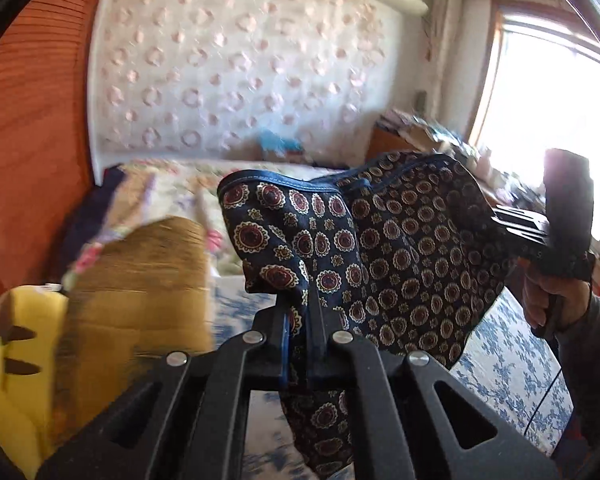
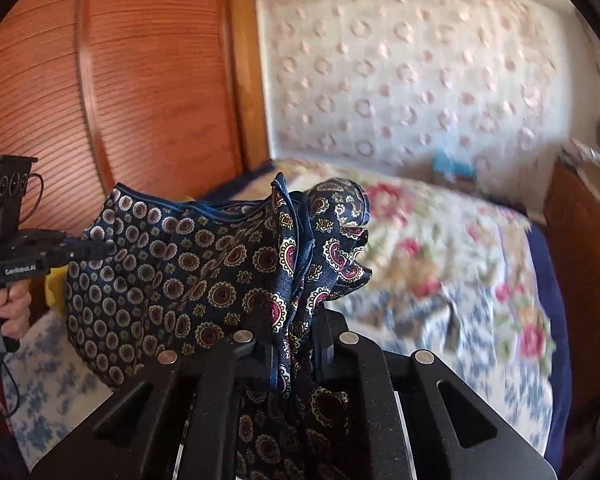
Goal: Fold small clothes
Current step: 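Grasp the folded shirt with the left gripper while the right gripper grasps it, then carry the folded shirt with both grippers onto the gold cloth and release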
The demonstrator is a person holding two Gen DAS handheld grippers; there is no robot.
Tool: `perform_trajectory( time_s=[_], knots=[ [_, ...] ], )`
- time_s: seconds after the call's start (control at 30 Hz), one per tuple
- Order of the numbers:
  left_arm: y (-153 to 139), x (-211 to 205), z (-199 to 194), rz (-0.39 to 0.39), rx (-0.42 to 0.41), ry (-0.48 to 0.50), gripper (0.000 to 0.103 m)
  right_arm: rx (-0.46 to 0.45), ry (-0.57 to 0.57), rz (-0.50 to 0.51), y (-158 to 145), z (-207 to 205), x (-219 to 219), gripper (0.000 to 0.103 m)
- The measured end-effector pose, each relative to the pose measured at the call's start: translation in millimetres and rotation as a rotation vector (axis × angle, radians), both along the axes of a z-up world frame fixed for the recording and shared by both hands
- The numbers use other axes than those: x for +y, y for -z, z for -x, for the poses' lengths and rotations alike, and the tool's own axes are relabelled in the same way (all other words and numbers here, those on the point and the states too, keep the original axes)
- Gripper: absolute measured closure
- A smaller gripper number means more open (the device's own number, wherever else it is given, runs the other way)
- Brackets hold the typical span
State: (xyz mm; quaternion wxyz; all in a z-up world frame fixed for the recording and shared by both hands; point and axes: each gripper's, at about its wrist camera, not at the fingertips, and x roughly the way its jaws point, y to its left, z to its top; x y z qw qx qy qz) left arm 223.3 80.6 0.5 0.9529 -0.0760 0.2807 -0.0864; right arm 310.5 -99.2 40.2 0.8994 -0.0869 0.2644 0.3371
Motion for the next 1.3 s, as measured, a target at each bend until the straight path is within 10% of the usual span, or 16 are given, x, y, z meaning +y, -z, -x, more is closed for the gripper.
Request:
perform_trajectory(
  time_s=[0.33,0.73,0.83,1.0,1.3],
  knots=[
    [34,86,60,0.032,-0.038,-0.282,0.1,-0.115,-0.244,0.109,-29,-42,160,0.094],
    [90,107,83,0.003,0.069,-0.38,0.1,-0.132,-0.447,0.242,3,-56,349,0.094],
    [94,106,85,-0.002,0.081,-0.386,0.099,-0.129,-0.435,0.268,7,-49,368,0.09],
    [90,103,90,-0.002,0.073,-0.39,0.098,-0.127,-0.355,0.202,-7,-60,348,0.055],
    [85,105,92,-0.01,0.086,-0.395,0.092,0.033,-0.328,0.215,35,-78,313,0.05]
  ],
)
